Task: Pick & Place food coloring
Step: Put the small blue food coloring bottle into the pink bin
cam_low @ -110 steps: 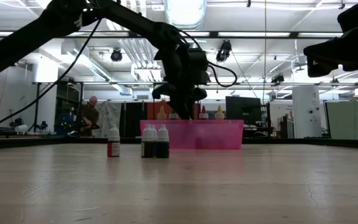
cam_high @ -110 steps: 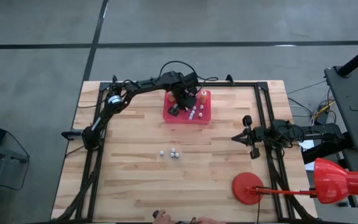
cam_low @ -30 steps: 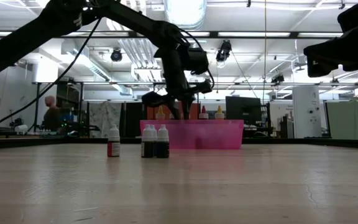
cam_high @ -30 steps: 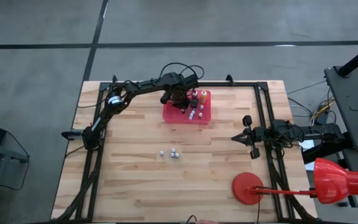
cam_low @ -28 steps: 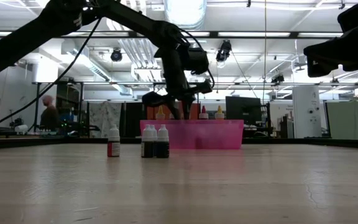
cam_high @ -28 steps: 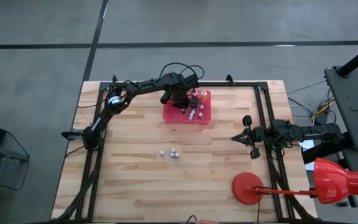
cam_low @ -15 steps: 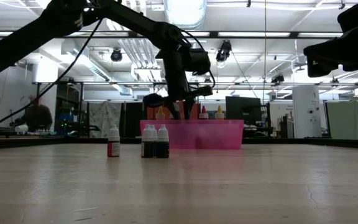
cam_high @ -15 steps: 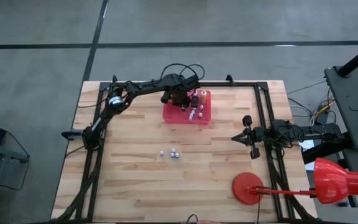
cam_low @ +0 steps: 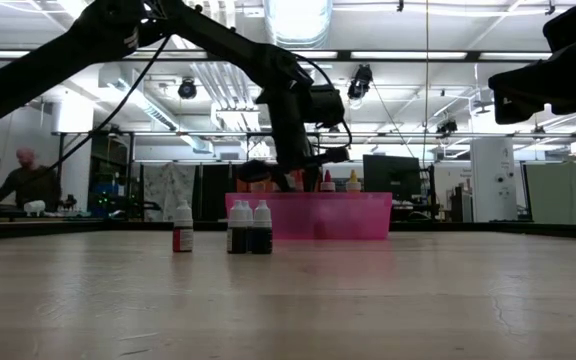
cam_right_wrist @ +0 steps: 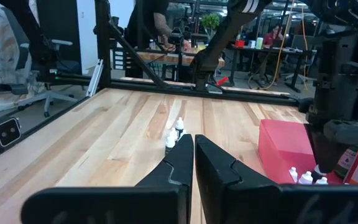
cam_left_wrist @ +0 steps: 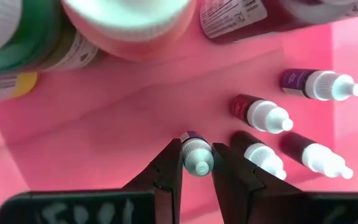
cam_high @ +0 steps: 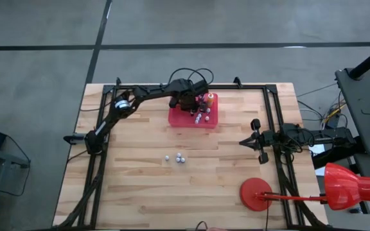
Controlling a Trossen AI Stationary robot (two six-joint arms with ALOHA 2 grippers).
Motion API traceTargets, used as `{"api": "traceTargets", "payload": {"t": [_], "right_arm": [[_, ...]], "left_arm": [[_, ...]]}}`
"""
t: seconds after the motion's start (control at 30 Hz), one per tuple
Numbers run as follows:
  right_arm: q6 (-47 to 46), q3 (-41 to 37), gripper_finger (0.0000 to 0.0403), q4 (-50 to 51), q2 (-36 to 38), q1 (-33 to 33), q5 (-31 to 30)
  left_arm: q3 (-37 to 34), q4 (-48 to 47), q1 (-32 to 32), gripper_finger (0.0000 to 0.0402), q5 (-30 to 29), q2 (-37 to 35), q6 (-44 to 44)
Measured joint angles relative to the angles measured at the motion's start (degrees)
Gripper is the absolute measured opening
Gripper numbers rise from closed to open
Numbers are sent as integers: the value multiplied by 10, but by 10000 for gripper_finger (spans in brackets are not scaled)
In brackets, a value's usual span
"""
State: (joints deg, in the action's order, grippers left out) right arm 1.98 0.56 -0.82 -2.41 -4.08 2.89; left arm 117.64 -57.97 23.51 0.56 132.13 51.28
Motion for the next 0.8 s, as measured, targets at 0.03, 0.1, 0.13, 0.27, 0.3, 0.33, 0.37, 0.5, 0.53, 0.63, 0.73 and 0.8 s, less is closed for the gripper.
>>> {"api": "traceTargets", "payload": {"t": [0.03,0.1,0.13,0.27,0.3,0.33,0.37,0.5,0.53,0.63,0.73,0.8], "right_arm": [[0,0,8,0,0,0,0],[0,0,8,0,0,0,0],[0,0,8,0,0,0,0],[0,0,8,0,0,0,0],[0,0,8,0,0,0,0],[0,0,8,0,0,0,0],[0,0,8,0,0,0,0],[0,0,8,0,0,0,0],[0,0,8,0,0,0,0],[0,0,8,0,0,0,0],[0,0,8,0,0,0,0],[0,0,8,0,0,0,0]], "left_arm": [[0,1,0,53,-3,1,-1],[0,7,0,53,-6,1,-1],[0,10,0,53,-8,1,-1],[0,12,0,53,-27,1,-7],[0,12,0,53,-27,1,-10],[0,12,0,53,-27,1,-13],[0,12,0,53,-27,1,-13],[0,12,0,53,-27,1,-16],[0,13,0,53,-27,1,-17],[0,15,0,53,-27,1,-17],[0,17,0,53,-27,1,-20],[0,19,0,53,-27,1,-20]]}}
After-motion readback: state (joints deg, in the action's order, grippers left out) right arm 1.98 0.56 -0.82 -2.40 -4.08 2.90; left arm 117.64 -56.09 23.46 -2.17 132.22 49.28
